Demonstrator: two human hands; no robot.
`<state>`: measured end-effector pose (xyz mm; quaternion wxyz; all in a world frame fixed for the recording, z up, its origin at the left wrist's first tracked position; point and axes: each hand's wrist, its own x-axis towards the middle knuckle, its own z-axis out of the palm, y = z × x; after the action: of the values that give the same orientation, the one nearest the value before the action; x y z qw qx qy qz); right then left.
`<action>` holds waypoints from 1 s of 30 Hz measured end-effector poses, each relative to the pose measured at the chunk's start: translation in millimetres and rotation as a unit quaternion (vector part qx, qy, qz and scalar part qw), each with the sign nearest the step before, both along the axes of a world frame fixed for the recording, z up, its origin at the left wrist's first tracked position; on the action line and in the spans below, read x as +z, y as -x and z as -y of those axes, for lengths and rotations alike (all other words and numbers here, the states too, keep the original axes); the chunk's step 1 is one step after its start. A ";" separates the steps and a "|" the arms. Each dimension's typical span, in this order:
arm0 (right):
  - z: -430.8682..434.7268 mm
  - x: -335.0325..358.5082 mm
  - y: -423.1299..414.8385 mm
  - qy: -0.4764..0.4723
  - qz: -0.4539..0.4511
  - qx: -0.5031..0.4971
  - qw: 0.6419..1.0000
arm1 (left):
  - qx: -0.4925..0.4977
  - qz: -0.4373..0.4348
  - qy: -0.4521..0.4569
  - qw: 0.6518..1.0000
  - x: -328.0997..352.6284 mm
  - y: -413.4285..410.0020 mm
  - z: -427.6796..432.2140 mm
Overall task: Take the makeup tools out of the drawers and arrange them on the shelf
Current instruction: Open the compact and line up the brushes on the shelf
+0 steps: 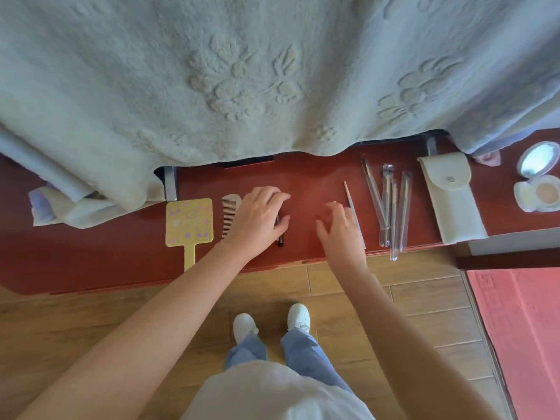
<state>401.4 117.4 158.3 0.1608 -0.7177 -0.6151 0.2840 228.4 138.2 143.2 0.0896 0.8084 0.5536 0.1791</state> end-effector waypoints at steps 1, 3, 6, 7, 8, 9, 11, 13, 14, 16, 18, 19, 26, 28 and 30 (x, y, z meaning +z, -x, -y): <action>-0.7 0.5 -12.7 -0.002 0.011 -0.020 1.000 | -0.015 0.002 0.004 1.000 0.2 -13.0 -2.6; -1.7 0.6 -34.5 0.004 0.033 -0.049 0.998 | -0.044 -0.001 0.030 0.999 -1.3 -39.7 -8.1; -3.4 0.2 -54.0 0.033 0.062 -0.066 0.995 | -0.061 -0.021 0.080 0.995 -4.2 -71.3 -17.1; -4.2 -0.7 -56.9 0.043 0.069 -0.066 0.995 | -0.060 -0.028 0.092 0.994 -5.1 -78.4 -20.3; -5.0 -2.0 -58.8 0.050 0.075 -0.062 0.994 | -0.061 -0.036 0.100 0.992 -6.0 -83.9 -23.4; -5.5 -3.8 -59.7 0.056 0.080 -0.056 0.994 | -0.063 -0.045 0.106 0.991 -7.3 -88.3 -26.0; -6.7 -7.6 -59.6 0.065 0.089 -0.044 0.993 | -0.066 -0.062 0.112 0.990 -10.0 -93.7 -29.9; -7.6 -11.2 -58.0 0.072 0.095 -0.037 0.992 | -0.061 -0.068 0.112 0.989 -13.0 -93.9 -32.5; -7.6 -12.9 -56.8 0.072 0.099 -0.034 0.992 | -0.056 -0.068 0.113 0.990 -14.8 -92.2 -33.6; -8.1 -15.3 -52.2 0.067 0.105 -0.023 0.992 | -0.046 -0.063 0.112 0.991 -17.2 -87.9 -34.1; -7.4 -16.8 -42.8 0.063 0.096 -0.003 0.993 | -0.040 -0.061 0.108 0.991 -17.1 -84.9 -32.5; -6.1 -17.4 -37.0 0.063 0.088 0.010 0.994 | -0.041 -0.065 0.105 0.991 -16.5 -84.3 -30.8; 0.0 -17.8 -4.4 0.058 0.045 0.040 0.996 | -0.043 -0.081 0.079 0.993 -13.4 -55.7 -21.6; 2.0 -17.1 4.8 0.054 0.036 0.057 0.996 | -0.049 -0.097 0.072 0.991 -13.2 -42.1 -18.4; 4.3 -16.5 14.3 0.050 0.026 0.073 0.996 | -0.043 -0.104 0.067 0.991 -12.9 -29.4 -14.9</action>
<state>387.1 113.1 141.8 0.0882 -0.6852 -0.6548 0.3066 257.8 153.1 130.2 0.0936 0.8378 0.5353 0.0528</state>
